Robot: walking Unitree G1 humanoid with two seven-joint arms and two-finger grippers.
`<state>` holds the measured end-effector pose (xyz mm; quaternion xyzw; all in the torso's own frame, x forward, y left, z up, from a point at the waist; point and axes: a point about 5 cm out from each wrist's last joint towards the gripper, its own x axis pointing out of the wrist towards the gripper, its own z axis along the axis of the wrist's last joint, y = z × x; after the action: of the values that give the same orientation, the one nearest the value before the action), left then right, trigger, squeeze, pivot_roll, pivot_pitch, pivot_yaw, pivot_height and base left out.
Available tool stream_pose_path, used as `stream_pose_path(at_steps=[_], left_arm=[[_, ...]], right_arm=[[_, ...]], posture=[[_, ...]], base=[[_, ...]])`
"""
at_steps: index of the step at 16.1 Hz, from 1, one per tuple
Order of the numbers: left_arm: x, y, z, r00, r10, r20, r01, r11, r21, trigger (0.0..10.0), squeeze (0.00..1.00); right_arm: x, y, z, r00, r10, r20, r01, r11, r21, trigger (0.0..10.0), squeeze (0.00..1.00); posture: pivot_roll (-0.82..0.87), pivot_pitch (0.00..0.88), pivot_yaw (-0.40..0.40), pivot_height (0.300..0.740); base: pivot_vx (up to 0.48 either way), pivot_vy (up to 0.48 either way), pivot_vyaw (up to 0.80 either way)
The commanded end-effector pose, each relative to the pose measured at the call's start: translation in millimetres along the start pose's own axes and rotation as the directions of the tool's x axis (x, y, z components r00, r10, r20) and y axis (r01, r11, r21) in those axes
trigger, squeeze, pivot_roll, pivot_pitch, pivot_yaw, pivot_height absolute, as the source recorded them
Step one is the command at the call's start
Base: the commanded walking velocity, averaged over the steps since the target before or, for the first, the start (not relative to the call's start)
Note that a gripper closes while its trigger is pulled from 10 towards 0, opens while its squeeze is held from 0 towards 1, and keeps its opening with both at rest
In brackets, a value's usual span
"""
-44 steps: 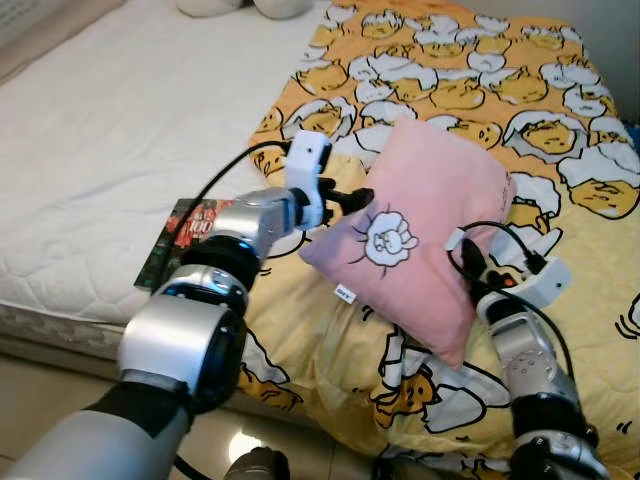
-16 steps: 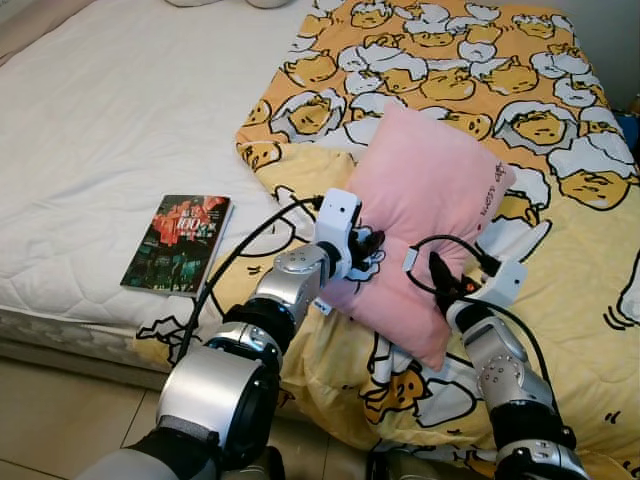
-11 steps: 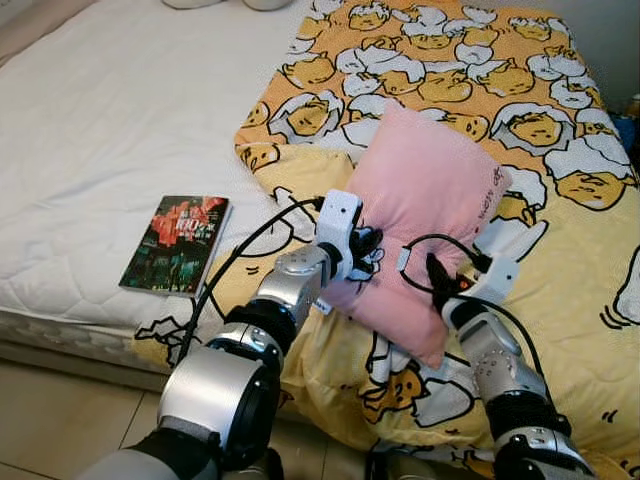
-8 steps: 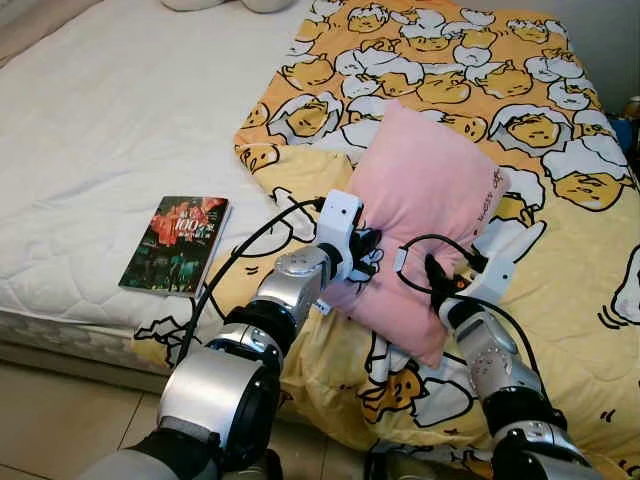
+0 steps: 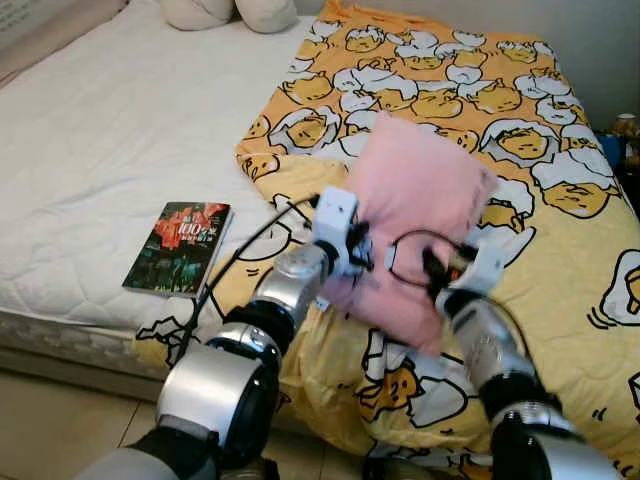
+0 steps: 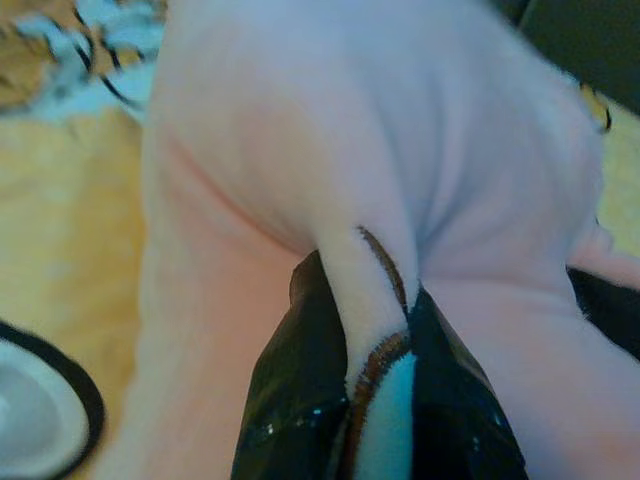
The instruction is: Clean up the room
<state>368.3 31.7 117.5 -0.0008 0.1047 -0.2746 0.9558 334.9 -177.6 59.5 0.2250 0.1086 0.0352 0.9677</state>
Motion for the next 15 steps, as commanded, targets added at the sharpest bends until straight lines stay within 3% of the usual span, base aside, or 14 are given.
stream_pose_path(at_steps=[1,2,3,4,5,6,7,8,10,13,15], left_arm=[[1.9,7.9,31.3,0.992,0.008,0.123,-0.011,1.000,0.023,0.0,0.00],[-1.1,20.7,58.1,0.972,0.031,0.231,-0.039,0.999,0.029,0.0,0.00],[-2.3,24.0,67.6,0.964,0.036,0.265,-0.047,0.998,0.036,0.0,0.00],[-6.2,30.9,93.7,0.933,0.049,0.355,-0.074,0.996,0.057,0.0,0.00],[-8.1,32.4,103.0,0.920,0.050,0.388,-0.085,0.994,0.074,0.0,0.00],[-12.2,37.2,115.8,0.903,0.066,0.425,-0.125,0.986,0.112,4.9,0.00],[-12.7,39.0,115.1,0.906,0.074,0.417,-0.134,0.984,0.115,4.9,0.00],[-13.7,35.6,104.6,0.914,0.021,0.406,-0.087,0.985,0.146,10.0,0.00],[-15.2,32.7,98.6,0.911,-0.011,0.412,-0.069,0.981,0.179,10.0,0.00],[-16.2,34.8,92.7,0.906,0.082,0.416,-0.152,0.979,0.137,10.0,0.00],[-14.7,31.3,90.1,0.910,0.073,0.407,-0.131,0.984,0.117,10.0,0.00]], right_arm=[[6.1,8.2,24.3,0.996,0.058,0.074,-0.053,0.996,-0.065,0.0,0.00],[11.2,11.0,56.7,0.983,0.087,0.163,-0.071,0.992,-0.103,0.0,0.00],[12.5,11.5,69.4,0.976,0.092,0.195,-0.070,0.991,-0.117,0.0,0.00],[13.3,13.8,102.4,0.954,0.113,0.277,-0.069,0.984,-0.164,0.0,0.00],[12.4,14.5,112.8,0.945,0.121,0.303,-0.066,0.980,-0.185,0.0,0.00],[9.4,12.3,126.9,0.937,0.109,0.333,-0.028,0.970,-0.240,0.0,0.00],[8.8,11.5,126.9,0.938,0.100,0.333,-0.014,0.968,-0.251,0.0,0.00],[5.5,10.7,111.6,0.945,0.079,0.318,0.007,0.966,-0.260,10.0,0.00],[2.3,12.7,99.3,0.947,0.076,0.313,0.009,0.965,-0.263,10.0,0.00],[-4.3,24.9,77.8,0.952,0.094,0.292,-0.014,0.964,-0.265,10.0,0.00],[-5.4,27.9,75.9,0.953,0.104,0.285,-0.023,0.961,-0.274,10.0,0.00]], posture=[[0.03,0.000,-0.010,0.740],[0.03,0.000,-0.009,0.740],[0.03,0.000,-0.008,0.740],[0.03,0.000,-0.003,0.740],[0.03,0.000,-0.004,0.740],[0.02,0.000,0.001,0.740],[0.02,0.000,0.004,0.740],[0.02,0.000,0.009,0.740],[0.02,0.000,0.013,0.740],[0.00,0.000,0.032,0.740],[-0.01,0.000,0.033,0.740]], base=[[0.000,0.000,0.00],[0.000,0.000,0.00],[0.000,0.000,0.00],[0.000,0.000,0.00],[0.000,0.000,0.00],[0.000,0.000,0.00],[0.000,0.000,0.00],[0.000,0.480,0.00],[0.000,0.409,0.00],[0.000,0.000,0.00],[0.000,0.000,0.00]])
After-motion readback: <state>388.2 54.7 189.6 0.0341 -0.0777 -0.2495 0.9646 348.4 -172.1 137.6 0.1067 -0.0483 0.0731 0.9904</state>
